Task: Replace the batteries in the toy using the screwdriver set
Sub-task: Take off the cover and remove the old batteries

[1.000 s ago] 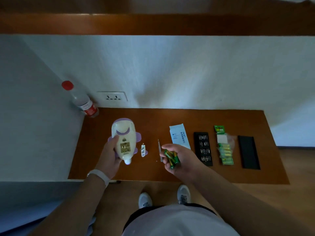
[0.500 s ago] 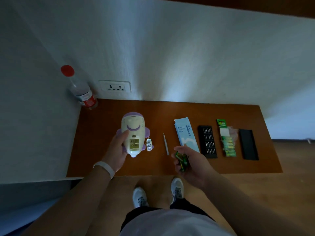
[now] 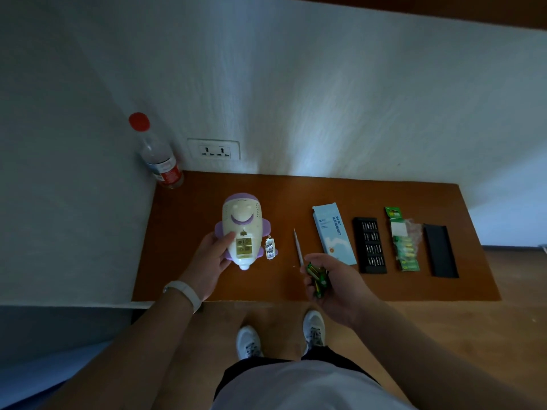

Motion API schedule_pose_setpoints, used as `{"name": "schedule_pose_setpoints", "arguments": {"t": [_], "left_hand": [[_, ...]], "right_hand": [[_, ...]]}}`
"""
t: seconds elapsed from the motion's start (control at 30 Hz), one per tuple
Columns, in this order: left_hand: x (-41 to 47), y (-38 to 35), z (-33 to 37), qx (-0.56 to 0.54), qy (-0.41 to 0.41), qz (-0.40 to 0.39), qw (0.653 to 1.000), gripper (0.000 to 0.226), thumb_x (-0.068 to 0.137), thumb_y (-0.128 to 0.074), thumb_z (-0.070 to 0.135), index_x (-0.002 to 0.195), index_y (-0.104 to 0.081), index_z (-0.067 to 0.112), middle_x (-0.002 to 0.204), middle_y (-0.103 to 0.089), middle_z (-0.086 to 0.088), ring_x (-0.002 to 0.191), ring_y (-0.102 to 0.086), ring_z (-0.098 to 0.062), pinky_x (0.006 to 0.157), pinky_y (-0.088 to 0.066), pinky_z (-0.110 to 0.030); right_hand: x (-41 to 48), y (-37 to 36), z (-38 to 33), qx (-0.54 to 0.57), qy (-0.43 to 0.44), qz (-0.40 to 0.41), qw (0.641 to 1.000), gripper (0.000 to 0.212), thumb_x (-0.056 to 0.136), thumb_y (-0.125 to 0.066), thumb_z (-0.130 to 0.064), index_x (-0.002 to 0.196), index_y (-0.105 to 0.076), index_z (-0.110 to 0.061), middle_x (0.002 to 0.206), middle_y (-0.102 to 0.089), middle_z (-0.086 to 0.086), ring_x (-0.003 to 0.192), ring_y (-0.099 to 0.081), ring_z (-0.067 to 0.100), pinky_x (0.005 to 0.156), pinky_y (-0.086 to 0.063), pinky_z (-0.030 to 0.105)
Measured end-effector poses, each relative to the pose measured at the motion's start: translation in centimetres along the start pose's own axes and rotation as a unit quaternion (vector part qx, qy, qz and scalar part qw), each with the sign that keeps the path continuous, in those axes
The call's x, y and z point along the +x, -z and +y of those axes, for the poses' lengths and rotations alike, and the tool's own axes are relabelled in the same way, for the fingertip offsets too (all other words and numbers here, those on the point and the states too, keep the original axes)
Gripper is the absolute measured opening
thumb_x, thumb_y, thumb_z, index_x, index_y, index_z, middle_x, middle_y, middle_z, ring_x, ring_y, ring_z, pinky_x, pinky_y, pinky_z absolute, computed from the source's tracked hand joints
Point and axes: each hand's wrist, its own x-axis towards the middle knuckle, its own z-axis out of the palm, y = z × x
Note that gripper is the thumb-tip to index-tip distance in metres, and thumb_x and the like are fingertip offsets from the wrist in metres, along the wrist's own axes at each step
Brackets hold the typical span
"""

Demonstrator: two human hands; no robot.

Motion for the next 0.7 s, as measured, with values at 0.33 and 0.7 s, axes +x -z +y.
{"name": "schedule_pose_setpoints", "arguments": {"t": [0.33,0.7], "left_hand": [[-1.7,1.2,-0.4,0.055,0.009,0.043,0.998,0.033,0.097,-0.059,0.037,0.128,-0.054,0.029,0.125,-0.068,0.003,0.121,-0.06,-0.019,0.112,-0.037,-0.045],[-7.4,-1.6,-5.5,0.169,0.078,0.099,0.977,0.016,0.101,-0.051,0.028,0.115,-0.059,0.023,0.115,-0.068,-0.004,0.107,-0.064,-0.022,0.095,-0.049,-0.041]], "right_hand": [[-0.5,0.0,-0.1,0.022,-0.003,-0.019,1.0,0.015,0.093,-0.056,-0.01,0.103,-0.067,-0.009,0.086,-0.064,0.013,0.069,-0.059,0.02,0.055,-0.05,0.028],[0.3,2.3,-1.9,0.036,0.011,-0.043,0.998,0.022,0.095,-0.05,-0.008,0.111,-0.065,-0.008,0.084,-0.063,0.014,0.066,-0.056,0.018,0.053,-0.048,0.024]]}}
